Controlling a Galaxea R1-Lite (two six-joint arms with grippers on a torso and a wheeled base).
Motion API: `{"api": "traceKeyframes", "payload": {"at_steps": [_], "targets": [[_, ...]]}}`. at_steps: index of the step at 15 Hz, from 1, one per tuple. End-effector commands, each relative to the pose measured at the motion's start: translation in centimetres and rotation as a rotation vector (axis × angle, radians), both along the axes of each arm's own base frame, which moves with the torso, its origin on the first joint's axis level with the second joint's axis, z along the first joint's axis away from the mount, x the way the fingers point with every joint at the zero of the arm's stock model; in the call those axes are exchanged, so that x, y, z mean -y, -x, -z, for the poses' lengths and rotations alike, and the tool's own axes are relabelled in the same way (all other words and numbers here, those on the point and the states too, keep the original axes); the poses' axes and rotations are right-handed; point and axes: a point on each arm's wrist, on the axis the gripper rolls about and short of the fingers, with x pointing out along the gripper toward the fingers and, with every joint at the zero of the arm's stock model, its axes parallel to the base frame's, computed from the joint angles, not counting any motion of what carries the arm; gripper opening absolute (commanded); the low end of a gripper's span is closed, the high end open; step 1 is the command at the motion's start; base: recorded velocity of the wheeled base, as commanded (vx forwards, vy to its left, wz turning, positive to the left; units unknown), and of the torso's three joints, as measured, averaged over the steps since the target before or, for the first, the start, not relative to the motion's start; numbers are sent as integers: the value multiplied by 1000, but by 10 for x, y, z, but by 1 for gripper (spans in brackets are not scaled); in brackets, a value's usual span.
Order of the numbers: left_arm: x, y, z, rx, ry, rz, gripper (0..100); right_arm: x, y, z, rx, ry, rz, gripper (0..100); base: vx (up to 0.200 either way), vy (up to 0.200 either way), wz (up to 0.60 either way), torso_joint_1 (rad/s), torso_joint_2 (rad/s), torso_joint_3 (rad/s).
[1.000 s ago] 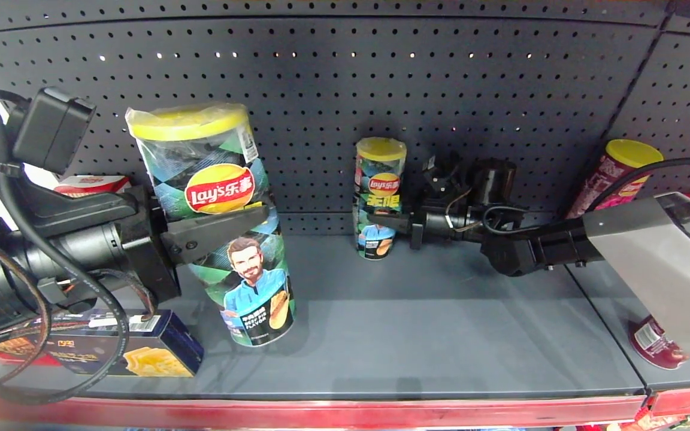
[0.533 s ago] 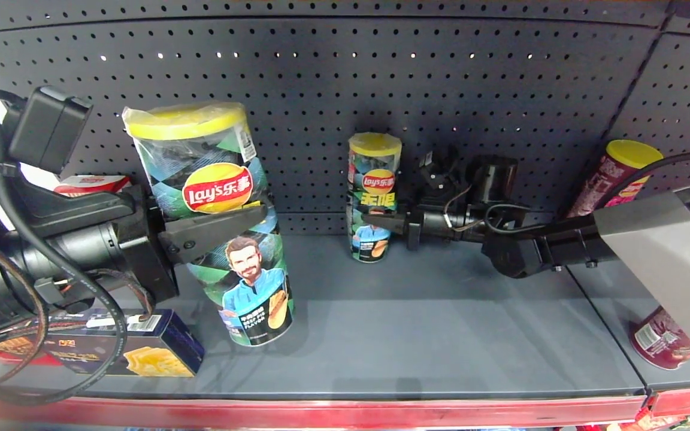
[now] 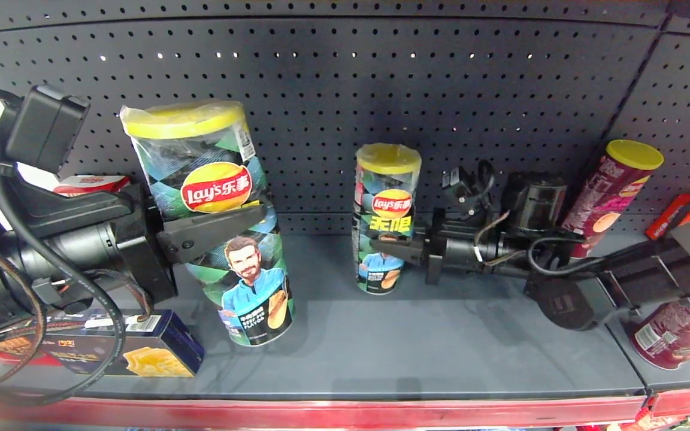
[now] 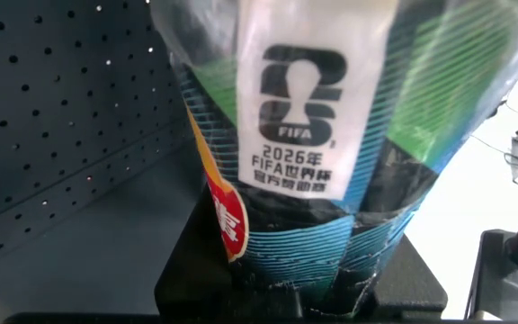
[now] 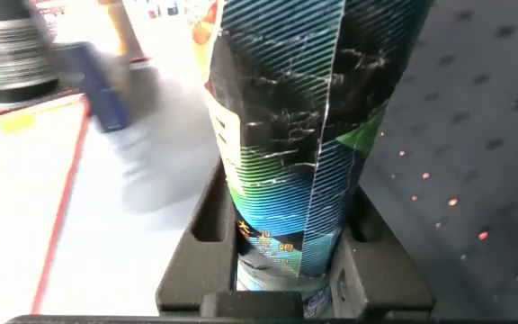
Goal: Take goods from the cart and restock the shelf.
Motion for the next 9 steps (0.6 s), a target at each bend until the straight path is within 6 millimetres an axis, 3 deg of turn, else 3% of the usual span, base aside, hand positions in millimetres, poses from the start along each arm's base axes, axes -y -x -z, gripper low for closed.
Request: {"api": "traceKeyframes", "payload": {"at_steps": [1,6,9], "targets": [[0,0,-1,4,1,1,0,15,58,-9,33,-26,-5,0,0,0,0,0,0,0],[0,0,0,-1,0,0,0,18,89,20,-7,-1,15,0,0,0,0,0,0,0],[0,0,0,-1,0,0,0,19,91,37,-17,7,17,0,0,0,0,0,0,0]]}}
